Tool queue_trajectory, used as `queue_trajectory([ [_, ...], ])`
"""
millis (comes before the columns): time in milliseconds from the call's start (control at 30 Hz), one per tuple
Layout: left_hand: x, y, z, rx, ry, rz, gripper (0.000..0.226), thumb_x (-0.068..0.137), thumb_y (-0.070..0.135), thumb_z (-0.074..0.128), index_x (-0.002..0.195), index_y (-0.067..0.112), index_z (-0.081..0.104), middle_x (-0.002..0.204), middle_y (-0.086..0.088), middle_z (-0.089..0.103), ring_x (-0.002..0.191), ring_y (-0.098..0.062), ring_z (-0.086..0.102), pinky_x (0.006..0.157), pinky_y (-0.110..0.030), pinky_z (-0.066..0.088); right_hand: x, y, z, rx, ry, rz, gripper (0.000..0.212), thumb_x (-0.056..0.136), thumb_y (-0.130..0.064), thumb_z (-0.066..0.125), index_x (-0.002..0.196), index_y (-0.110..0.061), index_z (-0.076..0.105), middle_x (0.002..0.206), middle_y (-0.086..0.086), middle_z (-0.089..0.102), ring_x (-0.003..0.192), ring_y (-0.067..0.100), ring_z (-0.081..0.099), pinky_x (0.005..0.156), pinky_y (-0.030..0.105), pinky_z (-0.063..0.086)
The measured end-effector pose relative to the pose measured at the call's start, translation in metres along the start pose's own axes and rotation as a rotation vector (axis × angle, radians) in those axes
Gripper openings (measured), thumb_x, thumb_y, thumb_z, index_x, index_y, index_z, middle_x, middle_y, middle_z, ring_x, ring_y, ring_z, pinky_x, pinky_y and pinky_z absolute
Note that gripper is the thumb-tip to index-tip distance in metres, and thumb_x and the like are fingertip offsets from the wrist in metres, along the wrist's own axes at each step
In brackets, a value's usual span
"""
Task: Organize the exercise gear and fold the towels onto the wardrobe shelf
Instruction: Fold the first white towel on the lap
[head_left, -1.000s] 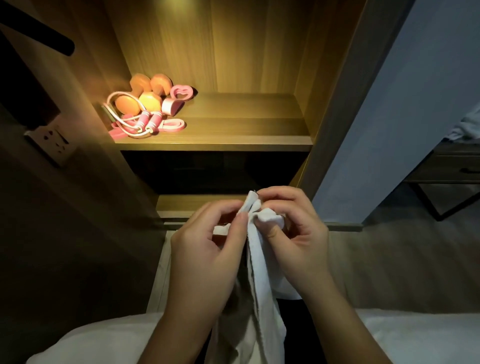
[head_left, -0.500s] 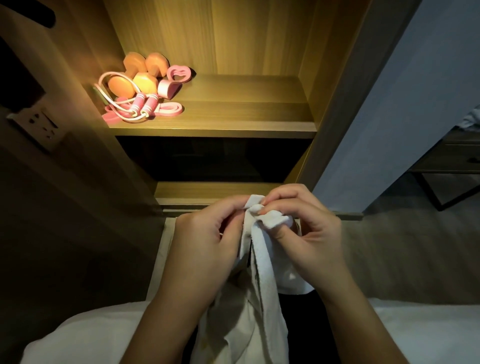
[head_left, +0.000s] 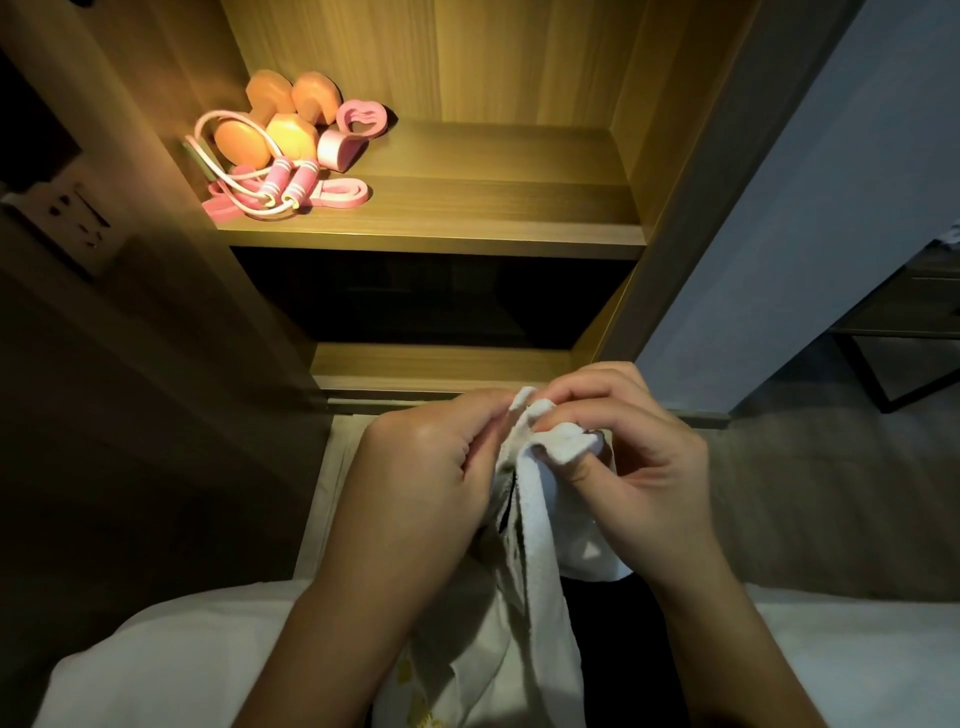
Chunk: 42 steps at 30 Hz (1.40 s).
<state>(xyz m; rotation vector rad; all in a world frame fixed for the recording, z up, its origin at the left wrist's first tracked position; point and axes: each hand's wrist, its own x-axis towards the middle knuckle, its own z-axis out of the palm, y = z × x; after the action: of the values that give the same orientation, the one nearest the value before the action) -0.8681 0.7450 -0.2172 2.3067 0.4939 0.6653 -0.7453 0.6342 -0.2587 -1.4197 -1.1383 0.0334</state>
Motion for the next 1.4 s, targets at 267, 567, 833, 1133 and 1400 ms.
queue_trajectory([
  [267,0.003,-0.002,-0.006,0.039,-0.099,0.124,0.026,0.091,0.023,0.059,0.113,0.023,0.071,0.097,0.013,0.073,0.088,0.001,0.065,0.077,-0.017,0.051,-0.006,0.005,0.001,0.013,0.050,0.049,0.009,0.081,-0.003,0.070,0.089,-0.008,0.071,0.098,0.005,0.066,0.094,0.026,0.061,0.081,0.032,0.049],
  [567,0.004,-0.011,-0.005,-0.357,-0.272,-0.149,0.021,0.091,0.030,0.060,0.109,0.030,0.071,0.098,0.019,0.072,0.096,-0.003,0.067,0.082,-0.033,0.057,-0.009,0.005,0.000,0.073,0.020,0.084,0.010,0.082,-0.009,0.067,0.091,-0.010,0.071,0.101,0.006,0.065,0.097,0.024,0.063,0.082,0.037,0.052],
  [833,0.005,-0.011,-0.010,-0.369,-0.246,-0.168,0.020,0.092,0.019,0.063,0.106,0.028,0.074,0.094,0.018,0.073,0.093,-0.001,0.068,0.081,-0.026,0.054,-0.008,0.004,0.003,0.076,0.028,0.033,0.011,0.082,-0.006,0.070,0.093,-0.007,0.072,0.103,0.006,0.070,0.100,0.023,0.066,0.085,0.035,0.051],
  [1133,0.003,0.000,-0.001,-0.251,-0.148,-0.131,0.023,0.094,0.017,0.057,0.112,0.029,0.064,0.093,0.015,0.071,0.087,-0.005,0.067,0.074,-0.034,0.055,-0.011,0.002,0.007,0.059,0.048,0.020,0.016,0.084,-0.010,0.066,0.100,-0.010,0.069,0.111,0.009,0.068,0.110,0.027,0.063,0.092,0.040,0.050],
  [1400,0.001,-0.006,-0.002,-0.091,-0.147,0.024,0.019,0.090,0.003,0.058,0.093,0.017,0.069,0.085,0.014,0.063,0.082,-0.005,0.060,0.068,-0.018,0.047,-0.019,0.004,0.005,-0.081,0.098,-0.012,0.025,0.087,-0.008,0.059,0.109,-0.018,0.064,0.097,-0.005,0.062,0.091,0.008,0.059,0.079,0.021,0.047],
])
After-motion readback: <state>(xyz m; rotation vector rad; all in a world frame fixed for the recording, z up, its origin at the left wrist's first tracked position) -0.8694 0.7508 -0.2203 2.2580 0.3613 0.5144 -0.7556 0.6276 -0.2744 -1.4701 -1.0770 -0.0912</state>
